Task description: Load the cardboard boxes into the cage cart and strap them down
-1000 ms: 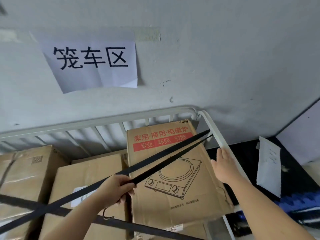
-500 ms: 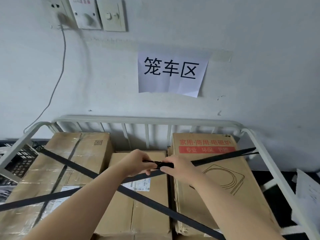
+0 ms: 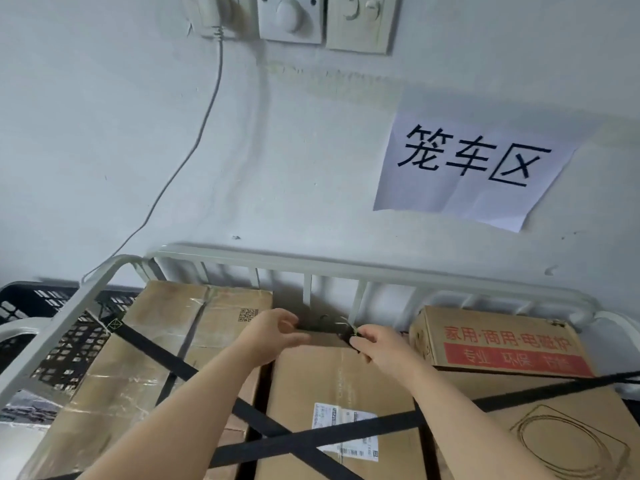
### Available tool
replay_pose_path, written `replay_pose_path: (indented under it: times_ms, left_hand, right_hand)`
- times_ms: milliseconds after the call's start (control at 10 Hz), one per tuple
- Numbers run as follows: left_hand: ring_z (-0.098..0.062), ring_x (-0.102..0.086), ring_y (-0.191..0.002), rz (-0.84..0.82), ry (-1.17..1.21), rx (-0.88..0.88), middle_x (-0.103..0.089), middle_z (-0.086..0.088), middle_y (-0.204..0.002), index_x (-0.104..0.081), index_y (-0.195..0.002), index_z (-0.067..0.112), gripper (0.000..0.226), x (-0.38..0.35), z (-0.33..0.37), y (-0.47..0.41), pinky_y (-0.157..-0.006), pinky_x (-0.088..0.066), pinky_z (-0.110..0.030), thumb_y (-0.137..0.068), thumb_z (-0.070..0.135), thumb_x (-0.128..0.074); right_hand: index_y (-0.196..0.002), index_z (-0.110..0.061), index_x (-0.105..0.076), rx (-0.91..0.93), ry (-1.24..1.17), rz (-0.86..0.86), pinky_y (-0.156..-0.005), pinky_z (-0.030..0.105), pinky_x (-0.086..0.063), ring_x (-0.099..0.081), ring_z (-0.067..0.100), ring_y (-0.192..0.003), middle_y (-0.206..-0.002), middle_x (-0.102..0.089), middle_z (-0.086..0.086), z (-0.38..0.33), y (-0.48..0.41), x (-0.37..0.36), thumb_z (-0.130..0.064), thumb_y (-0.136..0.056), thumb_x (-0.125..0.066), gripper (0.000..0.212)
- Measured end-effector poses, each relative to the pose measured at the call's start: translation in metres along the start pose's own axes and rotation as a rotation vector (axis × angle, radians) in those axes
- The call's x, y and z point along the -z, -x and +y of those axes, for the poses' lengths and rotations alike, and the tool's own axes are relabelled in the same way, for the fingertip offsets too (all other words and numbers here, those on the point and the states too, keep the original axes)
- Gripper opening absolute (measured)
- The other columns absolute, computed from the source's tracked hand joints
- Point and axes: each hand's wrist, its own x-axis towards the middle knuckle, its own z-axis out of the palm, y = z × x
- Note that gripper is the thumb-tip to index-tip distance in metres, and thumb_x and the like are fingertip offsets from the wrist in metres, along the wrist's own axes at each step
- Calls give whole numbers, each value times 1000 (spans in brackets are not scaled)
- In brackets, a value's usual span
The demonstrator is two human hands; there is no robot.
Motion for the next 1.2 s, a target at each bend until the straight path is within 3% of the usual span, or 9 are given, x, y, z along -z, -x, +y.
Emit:
replay_pose_path:
  times_ms: [100,300,400,500,700,900,1000,1100,1200]
  left_hand:
    - [-19,-45,-129,11,-385,104,-43,-1,-145,-35,-145,20,70,14,-48,-28,-103,-41,-34,-85,39,-67]
    - [-27,-20,-143,-55,-785,160,-18,-1,-157,-20,-149,19,84,18,-123,-68,-116,-24,-42,-83,42,-66]
    - [-22,-28,-139,-108,-748,137,-8,5,-159,-7,-152,19,99,13,-148,-80,-108,-38,-37,-80,43,-69]
    - [-19,-25,-141,-117,-709,104,-1,7,-160,-3,-153,21,101,8,-159,-86,-109,-36,-33,-80,42,-70]
    - [-19,-23,-142,-117,-705,100,0,6,-160,-2,-153,22,101,0,-162,-92,-108,-37,-34,-81,38,-71]
    - [-22,-14,-145,-116,-715,130,4,3,-160,2,-153,20,102,-2,-162,-89,-115,-28,-36,-82,36,-70]
    - [-23,-22,-142,-84,-752,156,-6,2,-160,-8,-152,21,92,0,-151,-77,-113,-31,-40,-84,35,-68]
    - [-22,-35,-135,-34,-795,157,-26,3,-153,-29,-145,23,63,1,-131,-56,-108,-34,-42,-91,38,-58]
    - [-20,-39,-131,74,-784,50,-39,2,-145,-37,-140,24,48,6,-102,-28,-106,-34,-39,-96,41,-45]
  right_hand:
    - [-78,-13,-58,-64,-101,78,-61,26,-38,-44,11,-55,-61,-54,-3,5,-43,-18,-29,-96,-47,26]
    - [-101,-14,-60,-245,-367,197,-48,22,-30,-36,11,-52,-62,-48,1,19,-142,-55,-26,-98,-45,19]
    - [-96,-7,-58,-292,-477,235,-47,23,-23,-30,12,-49,-63,-45,3,22,-182,-63,-22,-97,-44,21]
    - [-89,-12,-56,-323,-558,272,-50,25,-22,-27,12,-51,-63,-44,2,22,-209,-65,-23,-99,-43,20]
    - [-93,-16,-58,-295,-552,119,-49,23,-20,-25,11,-50,-60,-38,0,31,-238,-77,-22,-98,-47,13]
    - [-107,9,-53,-197,-279,114,-53,28,-22,-28,14,-54,-63,-34,2,45,-215,-66,-20,-97,-44,32]
    - [-126,-3,-50,-130,61,158,-71,33,-41,-50,20,-79,-93,-58,7,35,-194,-51,-24,-97,-40,37]
    - [-142,-7,-35,-120,306,167,-99,37,-36,-46,26,-119,-134,-48,12,20,-159,-34,-25,-99,-38,47]
    - [-138,-7,-39,-63,498,214,-106,38,-34,-38,27,-131,-143,-42,10,6,-105,-26,-25,-99,-41,43]
